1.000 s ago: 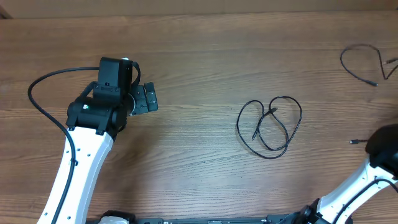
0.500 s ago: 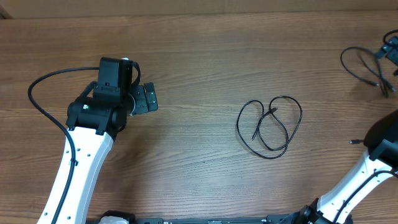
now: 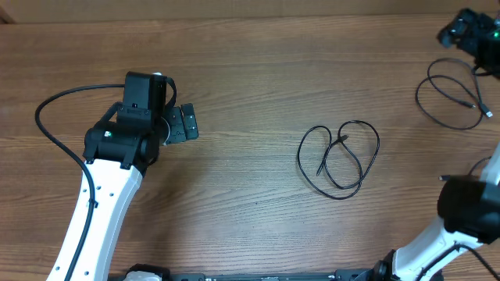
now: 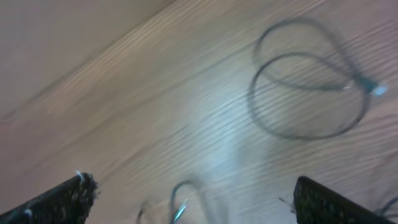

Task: Untangle cables
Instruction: 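Bring the right gripper down onto the last looped cable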

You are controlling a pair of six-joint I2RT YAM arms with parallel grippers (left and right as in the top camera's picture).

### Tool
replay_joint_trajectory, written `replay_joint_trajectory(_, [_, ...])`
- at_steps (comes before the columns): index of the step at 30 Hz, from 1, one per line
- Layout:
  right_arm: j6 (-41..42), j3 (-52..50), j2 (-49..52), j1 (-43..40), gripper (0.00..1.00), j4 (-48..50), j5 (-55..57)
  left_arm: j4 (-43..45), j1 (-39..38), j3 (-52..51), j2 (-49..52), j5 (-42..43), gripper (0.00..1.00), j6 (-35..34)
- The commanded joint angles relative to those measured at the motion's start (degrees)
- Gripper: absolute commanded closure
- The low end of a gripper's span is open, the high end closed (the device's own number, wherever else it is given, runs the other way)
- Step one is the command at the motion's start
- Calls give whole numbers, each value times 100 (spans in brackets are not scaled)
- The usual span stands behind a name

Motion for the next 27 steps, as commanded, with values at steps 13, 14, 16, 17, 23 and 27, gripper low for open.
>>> replay_joint_trajectory(13, [616,-2304,-2634,1283,0,-990,481,0,28,44,-2,-52,0,66])
replay_joint_trajectory(14, [619,-2695,-2846,1342,0,-931,481,2,28,44,-2,-52,0,66])
replay_joint_trajectory(16, [765,-3484,-3198,1394,0,-621,481,0,28,44,-2,-52,0,66])
replay_joint_trajectory(17, [813,-4033,-3364,1394,0,-321,479,0,28,44,-2,-52,0,63])
replay_joint_trajectory(23, [890,-6236,-3405,1397,0,1241,402,0,28,44,-2,-52,0,63])
replay_joint_trajectory(27, [890,-7335,-3401,1397,0,2286,11,0,28,44,-2,-52,0,66])
